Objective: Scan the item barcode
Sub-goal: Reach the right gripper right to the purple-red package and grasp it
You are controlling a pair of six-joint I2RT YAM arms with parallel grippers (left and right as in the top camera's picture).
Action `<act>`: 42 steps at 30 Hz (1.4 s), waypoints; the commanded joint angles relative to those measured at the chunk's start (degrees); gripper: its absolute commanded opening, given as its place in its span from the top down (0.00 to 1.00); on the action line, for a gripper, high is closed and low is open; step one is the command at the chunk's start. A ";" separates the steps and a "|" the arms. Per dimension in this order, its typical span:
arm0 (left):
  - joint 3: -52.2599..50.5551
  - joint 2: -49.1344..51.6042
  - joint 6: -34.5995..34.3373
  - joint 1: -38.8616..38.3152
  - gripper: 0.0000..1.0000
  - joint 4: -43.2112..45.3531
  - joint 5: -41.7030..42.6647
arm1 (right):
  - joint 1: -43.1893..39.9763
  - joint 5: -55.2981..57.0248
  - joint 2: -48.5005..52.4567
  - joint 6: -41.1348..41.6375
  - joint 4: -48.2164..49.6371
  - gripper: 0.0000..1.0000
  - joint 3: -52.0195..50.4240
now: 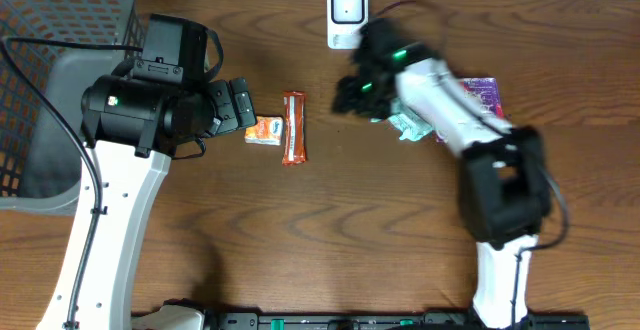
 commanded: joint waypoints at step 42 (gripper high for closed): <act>0.72 -0.15 0.55 0.20 0.02 -0.02 -0.35 | -30.36 -28.83 -5.99 -33.53 0.52 0.04 -20.48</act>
